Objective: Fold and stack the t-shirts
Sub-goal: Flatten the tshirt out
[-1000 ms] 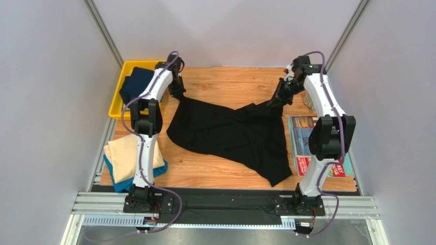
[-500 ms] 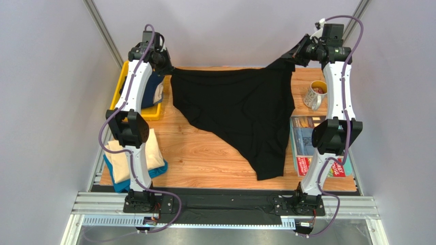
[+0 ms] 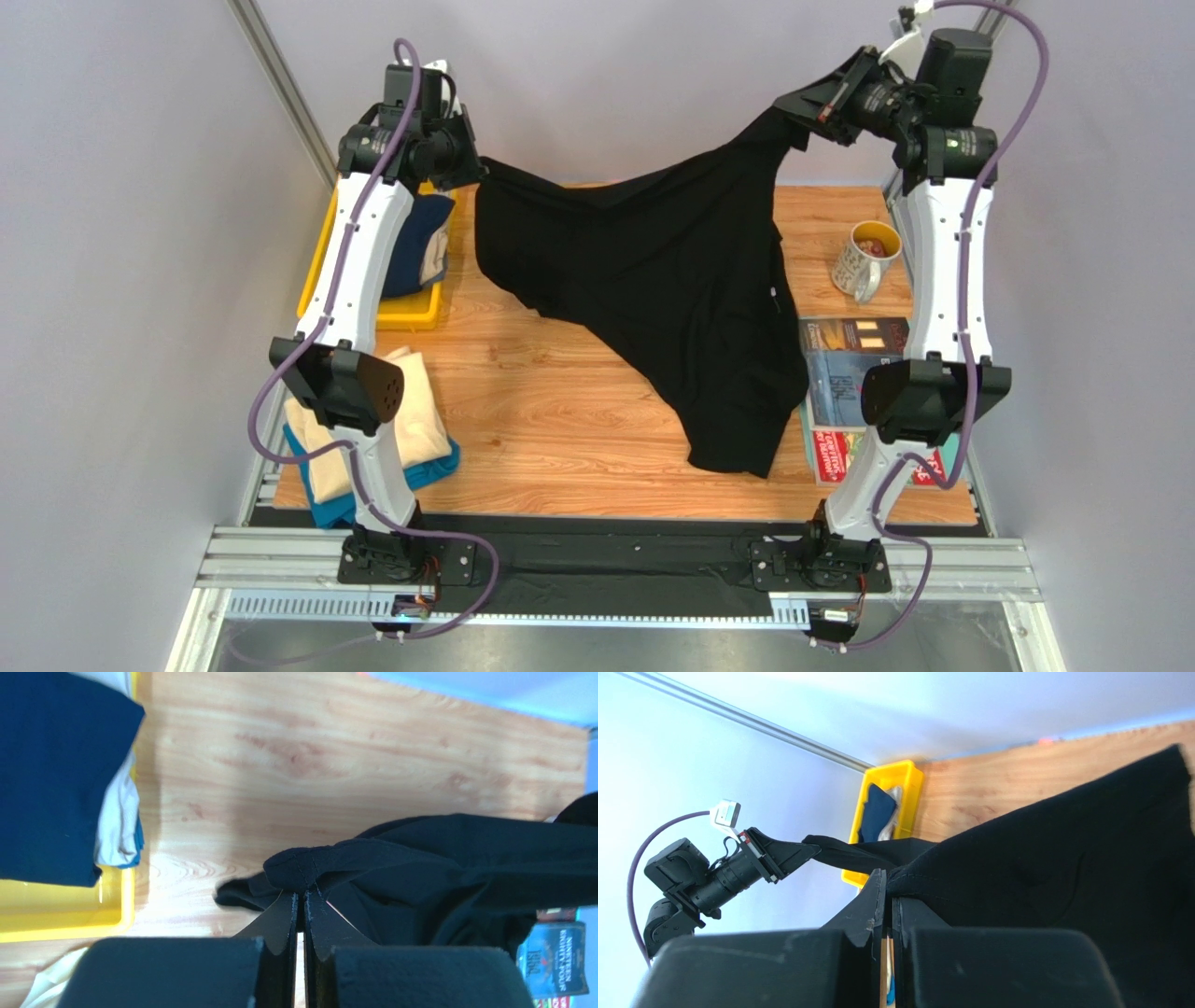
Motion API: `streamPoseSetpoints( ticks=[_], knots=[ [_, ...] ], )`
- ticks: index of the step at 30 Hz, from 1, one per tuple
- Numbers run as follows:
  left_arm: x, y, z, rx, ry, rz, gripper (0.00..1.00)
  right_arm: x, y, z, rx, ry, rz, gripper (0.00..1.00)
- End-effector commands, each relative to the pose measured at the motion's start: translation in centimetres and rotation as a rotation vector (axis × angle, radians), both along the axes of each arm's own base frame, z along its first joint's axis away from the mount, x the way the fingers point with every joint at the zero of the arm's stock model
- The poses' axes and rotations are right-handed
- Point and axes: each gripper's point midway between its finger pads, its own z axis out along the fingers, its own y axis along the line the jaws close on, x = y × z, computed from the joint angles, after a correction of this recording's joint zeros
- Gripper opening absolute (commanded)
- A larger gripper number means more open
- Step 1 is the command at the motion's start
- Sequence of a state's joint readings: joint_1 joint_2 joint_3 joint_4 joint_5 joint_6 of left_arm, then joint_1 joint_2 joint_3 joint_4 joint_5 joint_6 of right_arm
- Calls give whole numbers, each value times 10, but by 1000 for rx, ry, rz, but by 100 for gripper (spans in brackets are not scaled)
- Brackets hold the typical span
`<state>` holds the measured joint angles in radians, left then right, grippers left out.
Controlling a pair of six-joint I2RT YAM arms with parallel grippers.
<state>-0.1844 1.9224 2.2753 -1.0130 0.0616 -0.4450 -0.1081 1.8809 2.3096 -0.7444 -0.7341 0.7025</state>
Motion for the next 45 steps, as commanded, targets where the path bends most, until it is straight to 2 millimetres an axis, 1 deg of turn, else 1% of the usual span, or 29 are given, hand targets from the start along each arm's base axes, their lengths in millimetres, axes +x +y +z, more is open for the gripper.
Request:
streamPoseSetpoints(
  ticks=[1,2,4,5,7,9,11,13,14,16,17,19,20,22,23,25,28,29,31,34,36,38,39,40,41,42,43,44,45],
  knots=[
    [-18,20,89,-29,-214,79,0,-45,-6,93,-6,-261,-42,0],
    [-24,21,102,-37,-242,80,0,-54,-6,104,-8,-289,-46,0],
    [-31,33,110,-17,-259,125,0,-63,-6,115,-9,-322,-47,0],
    [-39,37,119,-9,-280,136,0,-76,-6,126,-18,-362,-45,0],
    [-48,47,120,18,-279,170,0,-89,-5,142,-35,-421,-53,0],
    [-63,55,129,33,-298,188,0,-109,-3,162,-51,-487,-52,0],
    [-80,63,143,29,-334,206,0,-121,-8,172,-56,-514,-74,0],
    [-88,68,149,21,-348,209,0,-126,-18,175,-44,-506,-103,0],
    [-99,71,154,19,-360,213,0,-134,-20,180,-35,-514,-114,0],
    [-109,75,157,6,-371,222,0,-145,-27,194,11,-525,-136,0],
    [-120,76,159,3,-378,224,0,-156,-27,205,28,-554,-139,0],
    [-132,82,160,14,-383,244,0,-180,-27,234,69,-631,-148,0],
    [-144,85,164,18,-395,253,0,-188,-26,242,73,-658,-148,0],
    [-155,93,165,38,-403,282,0,-204,-24,256,91,-702,-148,0],
    [-165,96,171,41,-421,292,0,-207,-23,260,97,-711,-141,0],
    [-174,104,174,55,-432,325,0,-213,-20,262,110,-711,-131,0],
    [-190,112,188,64,-472,358,0,-217,-19,262,100,-719,-133,0],
    [-194,113,194,66,-490,361,0,-217,-19,261,100,-718,-137,0],
    [-194,116,197,73,-498,368,0,-215,-20,258,106,-695,-143,0],
    [-186,115,193,78,-485,368,0,-201,-24,242,109,-620,-150,0],
    [-172,112,184,82,-454,361,0,-193,-25,232,113,-577,-142,0],
    [-154,109,166,96,-402,352,0,-178,-30,219,111,-537,-141,0],
    [-145,107,158,94,-379,340,0,-163,-35,203,121,-484,-150,0],
    [-130,105,139,103,-325,328,0,-153,-38,193,126,-449,-155,0],
    [-121,107,129,108,-300,332,0,-143,-39,179,127,-397,-160,0],
    [-113,106,117,112,-268,324,0,-120,-42,156,90,-348,-176,0],
    [-97,106,93,127,-203,313,0,-109,-42,141,68,-305,-181,0],
    [-91,109,82,137,-171,315,0,-100,-42,111,40,-198,-190,0],
    [-85,112,71,155,-143,322,0,-74,-42,77,-21,-118,-204,0]
  ],
)
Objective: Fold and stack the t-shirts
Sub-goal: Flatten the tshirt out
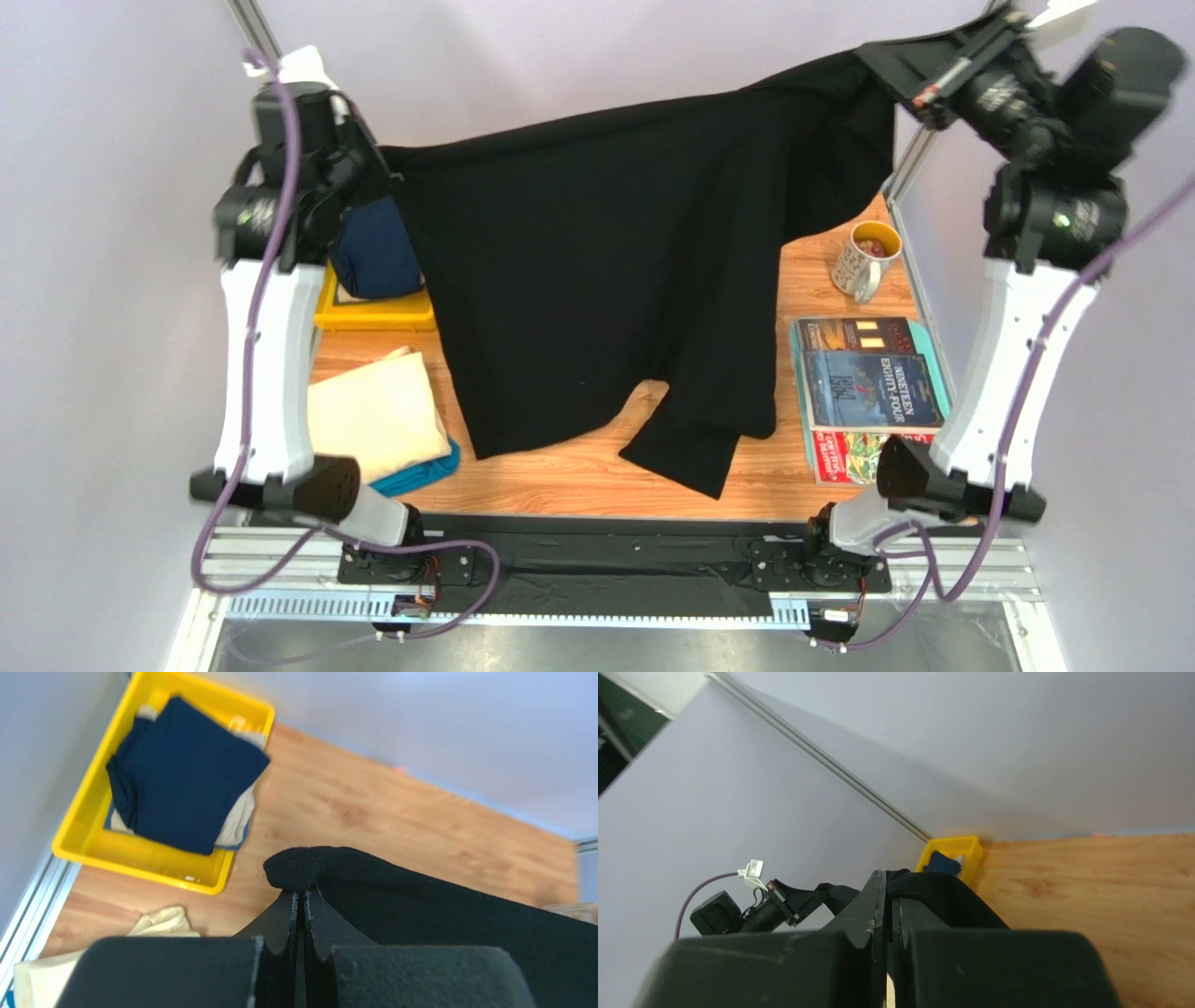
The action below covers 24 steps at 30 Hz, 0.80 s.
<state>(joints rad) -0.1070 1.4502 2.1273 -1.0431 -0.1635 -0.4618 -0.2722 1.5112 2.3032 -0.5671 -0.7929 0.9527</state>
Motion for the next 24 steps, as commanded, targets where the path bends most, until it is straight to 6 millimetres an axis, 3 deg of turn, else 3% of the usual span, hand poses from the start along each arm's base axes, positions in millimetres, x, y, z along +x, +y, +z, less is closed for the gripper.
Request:
streamPoseSetpoints(
  ticks=[1,2,3,6,9,11,12,18,24],
  knots=[
    [44,24,-77,86,220,65,0,78,-14,-114,-120,337,-106,0],
    [47,28,-85,105,247,77,0,81,-11,-146,-138,459,-97,0],
    [50,36,-93,135,264,110,0,96,-8,-179,-184,541,-103,0],
    [65,49,-119,207,321,149,0,108,5,-251,-250,750,-77,0],
    [82,52,-141,227,359,160,0,118,15,-301,-348,865,-68,0],
    [95,50,-158,224,380,157,0,121,15,-316,-403,898,-69,0],
    [100,48,-164,218,389,149,0,125,26,-332,-437,925,-50,0],
    [142,45,-216,217,465,146,0,146,32,-362,-517,931,-70,0],
    [171,43,-231,229,468,147,0,171,49,-387,-534,916,-50,0]
  ],
)
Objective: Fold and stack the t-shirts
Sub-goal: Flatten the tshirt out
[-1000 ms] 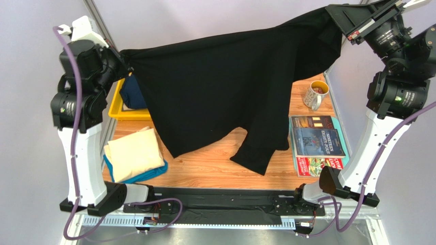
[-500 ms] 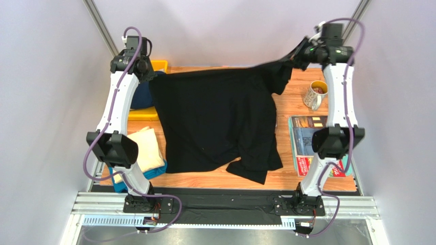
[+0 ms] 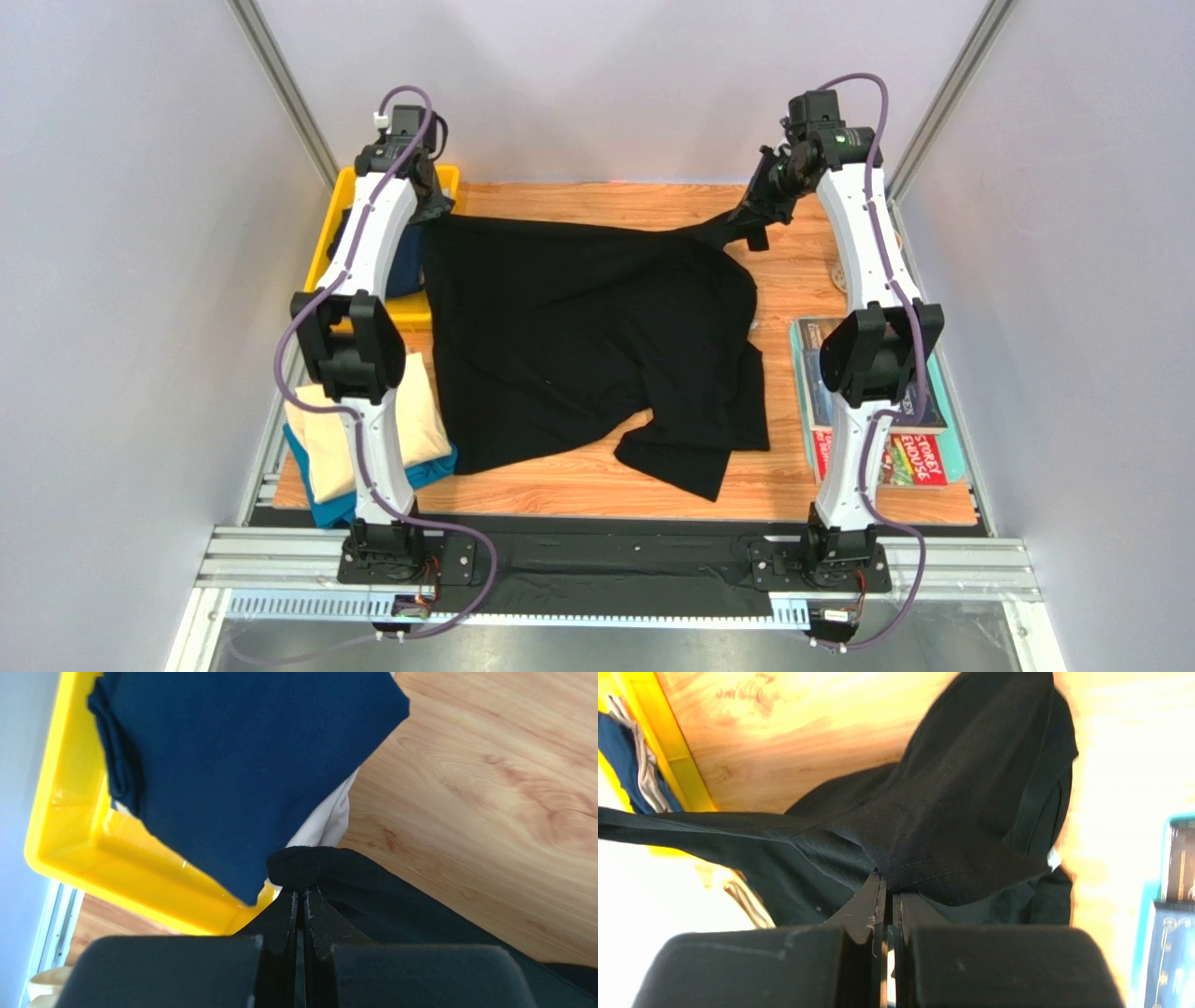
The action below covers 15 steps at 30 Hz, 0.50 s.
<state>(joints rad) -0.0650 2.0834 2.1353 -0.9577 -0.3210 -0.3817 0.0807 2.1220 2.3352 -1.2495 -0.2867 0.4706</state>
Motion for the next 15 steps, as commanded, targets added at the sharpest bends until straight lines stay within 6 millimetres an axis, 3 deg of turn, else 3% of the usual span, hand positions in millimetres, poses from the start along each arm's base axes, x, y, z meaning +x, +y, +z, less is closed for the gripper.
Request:
streamPoseSetpoints(
  ticks=[1,4,10,13,14,15],
  knots=[
    [21,5,19,34,-72,2,0,31,3,0,-52,-104,12,0],
    [20,-3,19,24,-73,-16,0,36,0,0,-70,-126,-18,0],
    [6,-31,35,-32,-101,-67,0,27,-24,37,-82,-212,-94,0],
    [-4,-47,59,-64,-147,-101,0,13,-44,70,-26,-280,-138,0],
    [-8,-51,66,-68,-159,-111,0,2,-45,95,-11,-335,-147,0],
    [-15,-54,81,-78,-189,-116,0,-3,-70,97,-7,-338,-195,0]
  ],
)
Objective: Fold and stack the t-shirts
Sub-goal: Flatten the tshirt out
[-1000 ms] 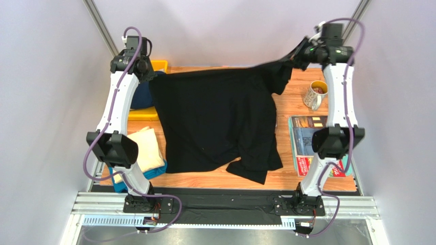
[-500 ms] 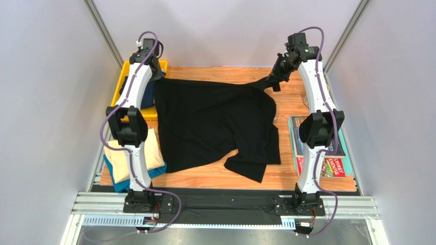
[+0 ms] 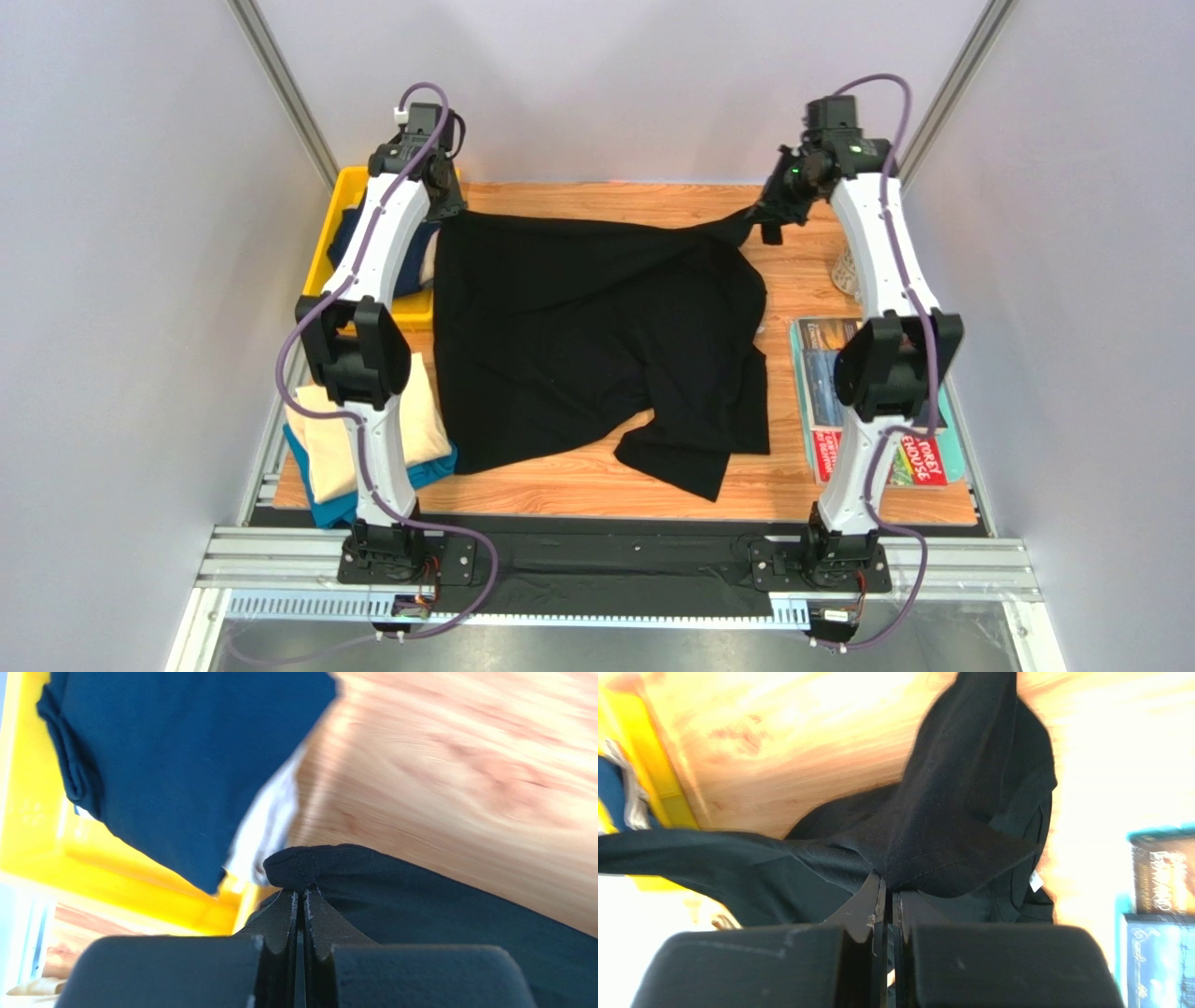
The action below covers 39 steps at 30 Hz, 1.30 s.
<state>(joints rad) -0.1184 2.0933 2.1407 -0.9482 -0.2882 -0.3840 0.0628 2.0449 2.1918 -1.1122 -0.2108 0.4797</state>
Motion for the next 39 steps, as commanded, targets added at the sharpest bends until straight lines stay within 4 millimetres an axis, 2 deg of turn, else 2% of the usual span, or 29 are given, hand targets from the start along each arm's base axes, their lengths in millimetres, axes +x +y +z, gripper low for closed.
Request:
streamPoseSetpoints(
  ticks=[1,2,4,5,6,7,8,10,11,13,14,16,17,18,20,21,22,23,25,29,31,32,33,35,36,37,38,39],
  knots=[
    [-22,-27,91,-61,-200,-58,0,-17,-56,111,41,-306,-129,0],
    [-26,-29,99,-66,-216,-67,0,-31,-62,132,32,-360,-133,0],
    [-36,-35,121,-70,-263,-94,0,-45,-79,150,15,-405,-160,0],
    [-39,-38,128,-79,-277,-106,0,-59,-82,169,12,-450,-166,0],
    [-45,-39,140,-88,-302,-118,0,-67,-89,179,21,-470,-188,0],
    [-48,-39,145,-92,-312,-128,0,-74,-91,185,27,-482,-200,0],
    [-52,-41,150,-102,-322,-142,0,-89,-90,202,31,-524,-206,0],
    [-64,-40,164,-104,-349,-153,0,-102,-90,213,44,-550,-222,0],
    [-68,-38,167,-101,-354,-151,0,-115,-86,225,49,-582,-218,0],
    [-82,-34,180,-90,-382,-153,0,-126,-83,229,70,-587,-226,0],
    [-87,-31,183,-80,-389,-146,0,-139,-80,240,78,-618,-228,0],
    [-104,-25,200,-73,-426,-137,0,-151,-78,249,87,-650,-242,0],
    [-110,-20,206,-65,-446,-114,0,-165,-77,259,81,-690,-249,0],
    [-123,-15,219,-65,-485,-100,0,-170,-80,265,67,-714,-274,0],
    [-136,-7,234,-61,-536,-61,0,-190,-84,283,43,-783,-304,0],
    [-151,-3,249,-68,-587,-51,0,-196,-90,289,20,-806,-337,0],
    [-157,0,256,-71,-612,-42,0,-209,-92,298,6,-846,-358,0],
    [-170,5,267,-75,-650,-23,0,-214,-99,301,-17,-861,-395,0],
    [-180,11,279,-71,-692,6,0,-229,-101,315,-30,-925,-419,0],
    [-205,20,309,-84,-780,38,0,-249,-105,337,-49,-1028,-456,0],
    [-211,19,320,-102,-811,33,0,-260,-106,353,-58,-1081,-463,0],
    [-214,17,329,-115,-834,21,0,-264,-115,359,-87,-1103,-513,0],
    [-215,15,335,-133,-848,15,0,-269,-116,371,-94,-1142,-521,0],
    [-212,6,347,-175,-877,-21,0,-269,-121,382,-121,-1171,-533,0],
    [-210,4,349,-186,-880,-23,0,-259,-125,383,-135,-1162,-539,0],
    [-207,2,352,-199,-883,-26,0,-267,-124,399,-139,-1204,-544,0],
    [-198,0,351,-196,-874,-26,0,-264,-126,404,-149,-1212,-545,0],
    [-193,0,348,-190,-865,-25,0,-250,-129,405,-175,-1201,-534,0]
  ],
)
